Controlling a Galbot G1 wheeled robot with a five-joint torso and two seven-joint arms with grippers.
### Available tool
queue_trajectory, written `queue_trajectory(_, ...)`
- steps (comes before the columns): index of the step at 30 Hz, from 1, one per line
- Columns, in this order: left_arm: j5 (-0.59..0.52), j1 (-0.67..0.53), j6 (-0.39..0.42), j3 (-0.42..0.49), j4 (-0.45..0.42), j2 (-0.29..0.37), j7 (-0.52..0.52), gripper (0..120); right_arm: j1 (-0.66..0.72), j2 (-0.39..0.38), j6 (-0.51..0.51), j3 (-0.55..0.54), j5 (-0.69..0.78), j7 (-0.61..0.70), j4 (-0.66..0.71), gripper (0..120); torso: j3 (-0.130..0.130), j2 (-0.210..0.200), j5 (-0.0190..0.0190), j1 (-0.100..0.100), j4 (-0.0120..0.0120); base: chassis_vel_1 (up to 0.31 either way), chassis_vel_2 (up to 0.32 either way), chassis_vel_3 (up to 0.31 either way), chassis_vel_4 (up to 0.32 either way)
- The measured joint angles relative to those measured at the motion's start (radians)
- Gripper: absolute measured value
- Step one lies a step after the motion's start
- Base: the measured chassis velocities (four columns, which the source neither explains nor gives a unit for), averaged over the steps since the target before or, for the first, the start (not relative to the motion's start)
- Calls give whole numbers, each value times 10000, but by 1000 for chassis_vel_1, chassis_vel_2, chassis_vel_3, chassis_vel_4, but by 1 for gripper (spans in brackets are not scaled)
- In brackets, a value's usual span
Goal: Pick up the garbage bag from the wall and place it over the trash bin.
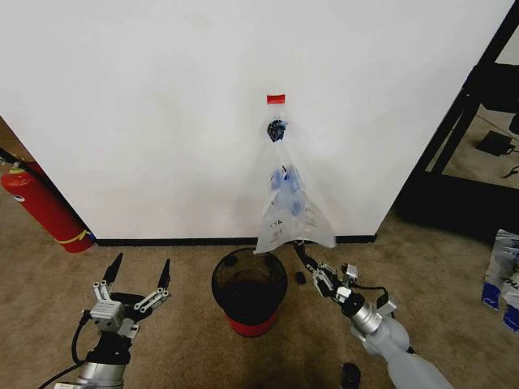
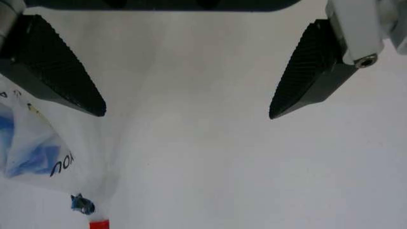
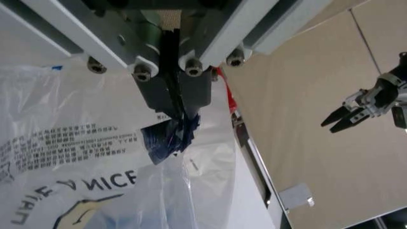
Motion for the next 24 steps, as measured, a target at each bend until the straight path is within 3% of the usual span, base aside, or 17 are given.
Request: queue_trajectory(24,-61,-141,-20,14,130,-10,-28,100,-117,4,-141,726,-341,-1314,-1087,0,0,-1,-3,2,-1,0,0,0,0)
